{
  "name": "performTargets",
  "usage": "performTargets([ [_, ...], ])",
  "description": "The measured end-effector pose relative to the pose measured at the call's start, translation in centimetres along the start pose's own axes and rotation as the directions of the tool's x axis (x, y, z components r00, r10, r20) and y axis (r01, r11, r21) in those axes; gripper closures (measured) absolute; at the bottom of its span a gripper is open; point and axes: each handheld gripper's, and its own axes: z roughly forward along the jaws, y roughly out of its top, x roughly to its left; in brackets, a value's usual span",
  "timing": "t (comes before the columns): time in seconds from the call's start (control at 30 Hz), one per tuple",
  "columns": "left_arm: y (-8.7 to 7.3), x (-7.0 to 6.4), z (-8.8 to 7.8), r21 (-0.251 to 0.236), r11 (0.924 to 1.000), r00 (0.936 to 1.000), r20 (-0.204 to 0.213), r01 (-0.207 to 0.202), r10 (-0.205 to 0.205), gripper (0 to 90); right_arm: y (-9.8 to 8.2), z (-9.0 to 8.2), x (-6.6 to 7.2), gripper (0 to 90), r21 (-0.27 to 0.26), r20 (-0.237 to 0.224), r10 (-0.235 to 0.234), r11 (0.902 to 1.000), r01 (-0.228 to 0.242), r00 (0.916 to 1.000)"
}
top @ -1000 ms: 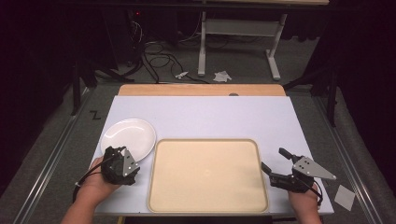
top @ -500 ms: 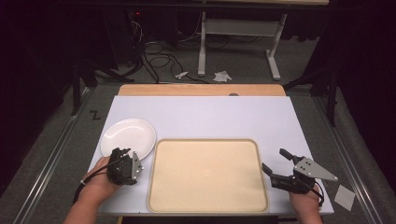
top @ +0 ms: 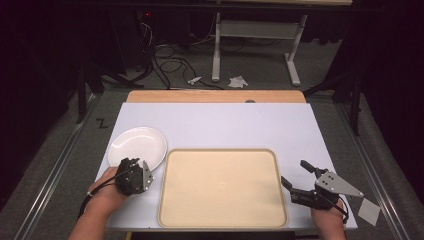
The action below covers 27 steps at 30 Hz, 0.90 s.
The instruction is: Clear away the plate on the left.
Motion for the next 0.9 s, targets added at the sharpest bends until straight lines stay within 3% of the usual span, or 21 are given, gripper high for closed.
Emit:
performTargets([
  [0.03,0.1,-0.2,0.1,0.015,0.9993,0.9993,-0.007,-0.035,0.035,34.0,0.0,0.1,0.0,15.6,0.001,-0.003,0.001,1.0,-0.001,1.0],
  [0.2,0.4,-0.4,0.4,0.033,0.9958,0.996,-0.024,-0.085,0.086,43.2,-0.2,0.2,0.0,15.6,0.013,-0.005,0.008,0.9999,-0.008,1.0],
  [0.23,0.4,-0.7,0.7,0.001,0.9983,0.998,-0.025,-0.059,0.059,44.6,-0.2,0.2,0.0,15.6,0.01,-0.004,0.003,0.9999,-0.003,1.0],
  [0.37,0.5,-0.7,1.0,0.008,0.9974,0.9971,-0.023,-0.072,0.072,50.3,0.0,-0.1,0.0,15.6,0.0,0.0,0.002,1.0,-0.002,1.0],
  [0.67,0.4,-0.4,1.2,-0.008,0.9956,0.9956,-0.008,-0.093,0.093,51.2,0.0,0.2,0.0,15.6,0.008,-0.005,-0.009,0.9999,0.009,0.9999],
  [0.7,0.4,-0.4,1.2,-0.012,0.9953,0.9954,-0.005,-0.096,0.096,55.1,0.0,0.2,0.0,15.6,0.006,-0.003,-0.009,0.9999,0.009,1.0],
  [0.8,0.3,-0.7,1.4,-0.038,0.9962,0.9969,0.007,-0.078,0.078,58.8,0.0,0.1,0.0,15.6,0.005,-0.005,-0.005,1.0,0.005,1.0],
  [0.83,0.4,-0.3,1.0,0.005,0.9918,0.9917,0.014,-0.128,0.128,62.2,-0.1,0.1,0.0,15.7,0.007,-0.006,-0.001,1.0,0.001,1.0],
  [0.87,0.4,-0.2,1.0,0.013,0.9909,0.9908,0.019,-0.134,0.134,62.2,-0.1,0.1,0.0,15.7,0.007,-0.006,-0.001,1.0,0.001,1.0],
  [0.9,0.2,-0.6,1.4,-0.045,0.997,0.9977,0.02,-0.063,0.064,63.2,-0.1,0.2,0.0,15.6,0.008,-0.005,0.001,1.0,-0.001,1.0],
])
